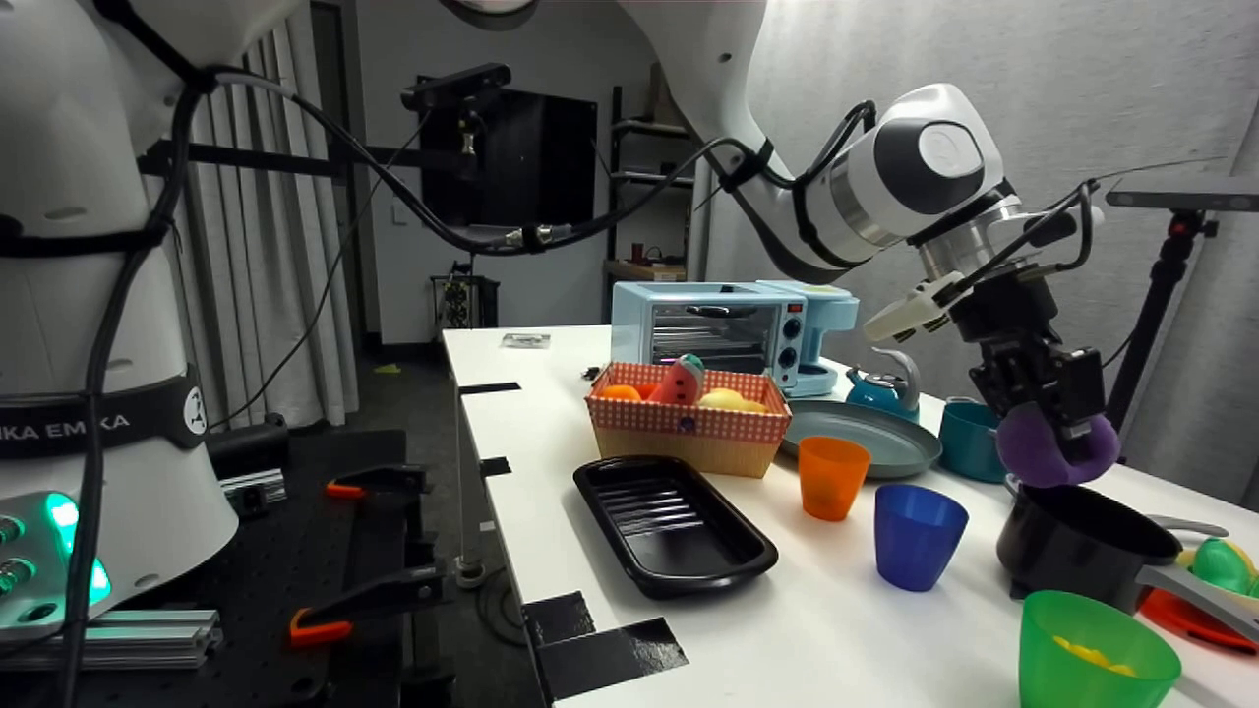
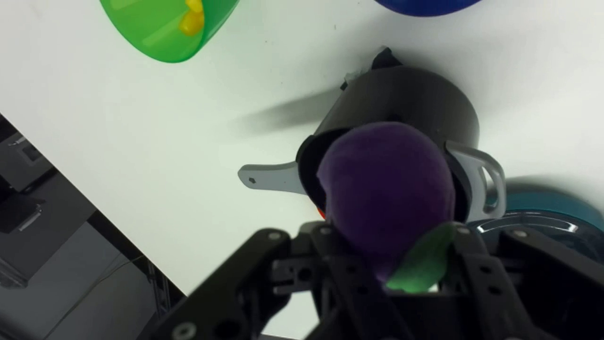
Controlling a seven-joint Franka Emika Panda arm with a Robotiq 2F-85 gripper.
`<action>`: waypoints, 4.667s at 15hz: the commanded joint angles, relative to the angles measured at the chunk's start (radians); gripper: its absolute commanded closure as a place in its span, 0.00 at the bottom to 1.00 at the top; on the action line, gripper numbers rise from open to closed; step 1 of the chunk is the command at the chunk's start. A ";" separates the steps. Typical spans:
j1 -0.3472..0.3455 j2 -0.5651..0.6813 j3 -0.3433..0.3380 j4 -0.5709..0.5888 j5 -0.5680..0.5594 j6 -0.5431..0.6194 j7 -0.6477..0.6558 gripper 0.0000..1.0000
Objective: Take the purple object from the black plate and put it in the black pot
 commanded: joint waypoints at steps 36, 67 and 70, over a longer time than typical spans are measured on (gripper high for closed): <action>-0.072 0.139 0.039 0.225 0.009 -0.108 -0.018 0.00; 0.004 -0.507 0.177 -0.628 -0.049 0.020 0.002 0.00; -0.009 -0.556 0.206 -0.678 -0.061 0.015 -0.001 0.00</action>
